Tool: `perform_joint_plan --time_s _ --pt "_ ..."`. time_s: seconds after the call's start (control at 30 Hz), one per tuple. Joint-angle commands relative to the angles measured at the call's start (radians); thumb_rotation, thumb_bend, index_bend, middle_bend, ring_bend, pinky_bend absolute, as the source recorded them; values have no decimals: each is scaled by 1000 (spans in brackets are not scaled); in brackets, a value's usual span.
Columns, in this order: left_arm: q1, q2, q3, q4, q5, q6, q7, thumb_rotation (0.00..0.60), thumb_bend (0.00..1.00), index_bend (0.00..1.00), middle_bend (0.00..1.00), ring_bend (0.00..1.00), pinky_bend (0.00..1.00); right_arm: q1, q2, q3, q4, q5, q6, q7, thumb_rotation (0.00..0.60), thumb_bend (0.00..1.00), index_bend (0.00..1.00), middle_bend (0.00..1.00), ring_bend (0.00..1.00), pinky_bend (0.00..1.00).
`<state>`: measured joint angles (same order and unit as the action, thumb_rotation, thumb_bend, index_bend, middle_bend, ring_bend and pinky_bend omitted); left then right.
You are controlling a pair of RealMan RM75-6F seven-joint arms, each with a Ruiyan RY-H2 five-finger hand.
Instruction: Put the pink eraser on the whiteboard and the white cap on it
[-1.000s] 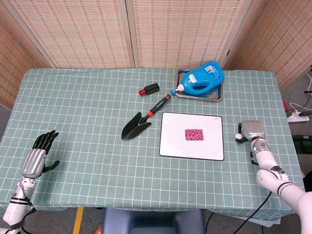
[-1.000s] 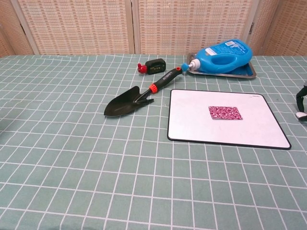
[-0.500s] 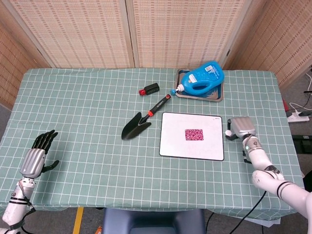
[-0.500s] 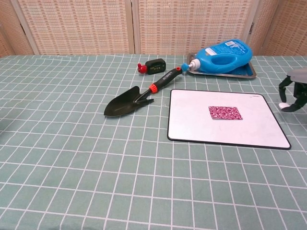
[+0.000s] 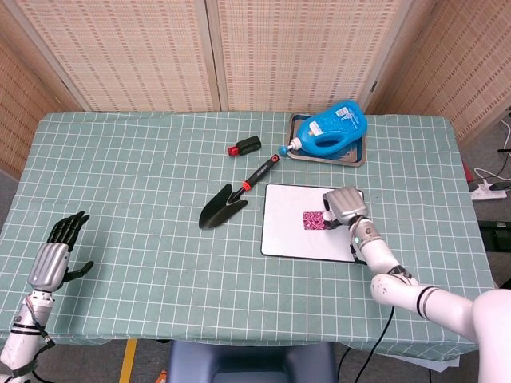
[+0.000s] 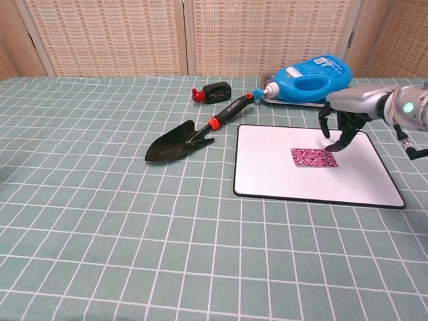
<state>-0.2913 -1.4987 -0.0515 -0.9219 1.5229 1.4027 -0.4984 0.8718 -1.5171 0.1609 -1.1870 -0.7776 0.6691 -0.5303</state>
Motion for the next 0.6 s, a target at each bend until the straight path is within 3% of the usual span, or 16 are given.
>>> perform_joint_plan --time_s 0.03,0.5,0.6 --pt "0 0 -1 3 0 0 -5 600 191 0 0 0 0 22 -25 -15 -1 42 12 -38 504 295 532 960 947 1000" --pt "0 4 -1 -1 0 0 -17 600 191 0 0 0 0 62 -55 -47 26 134 36 -95 504 295 527 960 946 1000" --pt "0 4 -1 0 -1 -3 -16 600 191 0 0 0 0 68 -55 -54 32 157 33 -104 509 169 476 960 946 1000"
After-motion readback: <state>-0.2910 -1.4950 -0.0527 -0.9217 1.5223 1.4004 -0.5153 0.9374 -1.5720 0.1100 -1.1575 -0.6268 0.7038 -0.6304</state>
